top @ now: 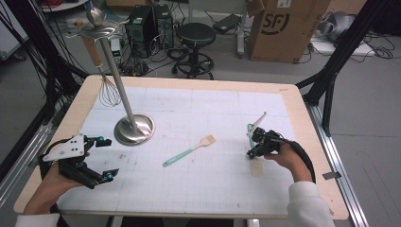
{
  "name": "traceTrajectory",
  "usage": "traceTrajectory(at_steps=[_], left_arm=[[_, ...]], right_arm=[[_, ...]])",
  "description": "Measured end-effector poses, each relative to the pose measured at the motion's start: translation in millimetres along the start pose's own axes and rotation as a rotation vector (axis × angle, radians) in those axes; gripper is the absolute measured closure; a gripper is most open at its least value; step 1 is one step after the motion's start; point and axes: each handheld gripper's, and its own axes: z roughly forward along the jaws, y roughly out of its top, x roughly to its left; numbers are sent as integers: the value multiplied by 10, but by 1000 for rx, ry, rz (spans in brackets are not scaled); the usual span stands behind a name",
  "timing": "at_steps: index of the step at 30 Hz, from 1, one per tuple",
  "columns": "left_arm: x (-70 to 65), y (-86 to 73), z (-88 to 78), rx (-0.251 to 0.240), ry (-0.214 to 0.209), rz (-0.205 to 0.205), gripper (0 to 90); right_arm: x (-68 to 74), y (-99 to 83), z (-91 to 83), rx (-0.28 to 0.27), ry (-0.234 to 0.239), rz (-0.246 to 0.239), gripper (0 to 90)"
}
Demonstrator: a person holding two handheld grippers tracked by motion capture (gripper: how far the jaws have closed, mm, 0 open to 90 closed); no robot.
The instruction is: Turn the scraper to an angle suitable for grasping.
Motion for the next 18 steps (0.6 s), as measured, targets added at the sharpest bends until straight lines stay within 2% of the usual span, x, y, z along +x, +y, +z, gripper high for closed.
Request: traceTrajectory(at_steps=[18], left_arm=[[2,-1,1,4,1,-2,17]], right_arm=[[32,-387,-154,18,19,37,892]])
